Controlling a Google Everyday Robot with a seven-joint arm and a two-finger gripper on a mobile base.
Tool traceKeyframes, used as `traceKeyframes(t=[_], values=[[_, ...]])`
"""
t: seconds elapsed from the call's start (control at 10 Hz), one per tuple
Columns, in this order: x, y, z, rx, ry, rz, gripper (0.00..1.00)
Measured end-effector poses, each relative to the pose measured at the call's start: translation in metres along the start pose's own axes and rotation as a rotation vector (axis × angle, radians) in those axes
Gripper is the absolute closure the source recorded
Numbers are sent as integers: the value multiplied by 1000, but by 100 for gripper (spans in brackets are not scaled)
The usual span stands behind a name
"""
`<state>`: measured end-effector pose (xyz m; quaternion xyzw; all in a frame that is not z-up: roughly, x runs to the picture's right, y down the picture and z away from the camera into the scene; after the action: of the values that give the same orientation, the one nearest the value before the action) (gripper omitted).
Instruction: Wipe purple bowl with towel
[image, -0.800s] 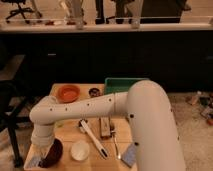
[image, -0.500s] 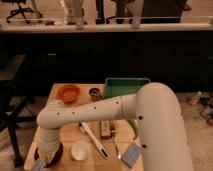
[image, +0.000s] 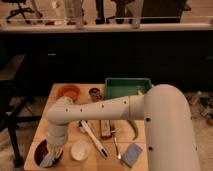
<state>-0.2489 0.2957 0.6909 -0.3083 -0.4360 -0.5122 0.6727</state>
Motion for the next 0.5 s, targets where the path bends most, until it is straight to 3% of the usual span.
traceKeyframes(t=[0.5], values=[[19,-27,-7,-20,4,-64,100]])
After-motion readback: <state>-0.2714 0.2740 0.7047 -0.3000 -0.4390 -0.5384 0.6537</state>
